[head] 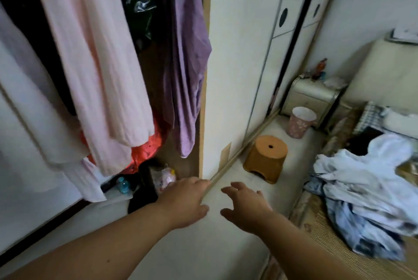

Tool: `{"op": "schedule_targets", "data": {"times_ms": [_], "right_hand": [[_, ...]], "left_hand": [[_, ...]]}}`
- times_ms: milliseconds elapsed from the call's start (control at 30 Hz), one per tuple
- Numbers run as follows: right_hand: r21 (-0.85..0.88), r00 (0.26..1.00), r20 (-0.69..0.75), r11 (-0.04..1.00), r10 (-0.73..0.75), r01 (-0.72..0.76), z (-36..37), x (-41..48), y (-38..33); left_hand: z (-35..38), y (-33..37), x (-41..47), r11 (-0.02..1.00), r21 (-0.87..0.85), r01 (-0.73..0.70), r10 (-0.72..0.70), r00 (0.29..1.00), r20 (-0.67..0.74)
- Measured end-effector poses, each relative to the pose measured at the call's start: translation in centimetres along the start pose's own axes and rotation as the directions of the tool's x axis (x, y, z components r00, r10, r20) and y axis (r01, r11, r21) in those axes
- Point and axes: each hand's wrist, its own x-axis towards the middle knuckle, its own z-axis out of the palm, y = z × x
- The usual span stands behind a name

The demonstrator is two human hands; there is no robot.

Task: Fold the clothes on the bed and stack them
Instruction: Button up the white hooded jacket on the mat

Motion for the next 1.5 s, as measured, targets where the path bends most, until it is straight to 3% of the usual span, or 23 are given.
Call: {"op": "schedule_targets", "data": {"times_ms": [133,300,500,667,1033,1300,1500], "right_hand": [[0.057,0.989,-0.039,0.989,0.139,-0.137,-1.5,0.0,5.3],[0.132,0.934,-0.095,0.934,0.344,-0.331,-3.2,0.3,11.4],[0.266,0.78,-0.077,0.767,0.621,-0.585,-4.1,3.3,16.6],[0.417,0.622,-0.071,0.59,0.78,-0.692,-4.9,6.6,18.3],[0.431,0.451,-0.038,0.422,0.892,-0.798,-7.7,8.5,27.0],[0.431,0.45,-0.057,0.429,0.891,-0.794,-11.4,10.6,41.0],[0.394,0.431,-0.052,0.415,0.901,-0.82,-13.7,10.5,49.3]], "left_hand": [[0.4,3.1,6.8,0.993,0.009,-0.118,0.117,0.989,0.094],[1.3,7.6,15.0,0.941,0.032,-0.336,0.321,0.921,0.222],[1.6,10.5,24.4,0.867,0.051,-0.496,0.451,0.824,0.344],[0.5,11.8,31.8,0.782,0.113,-0.613,0.536,0.753,0.381],[2.8,19.3,42.7,0.666,0.06,-0.743,0.635,0.608,0.476],[4.7,30.9,51.8,0.671,-0.107,-0.734,0.677,0.547,0.492],[8.0,38.3,57.2,0.657,-0.139,-0.741,0.676,0.496,0.545]]}}
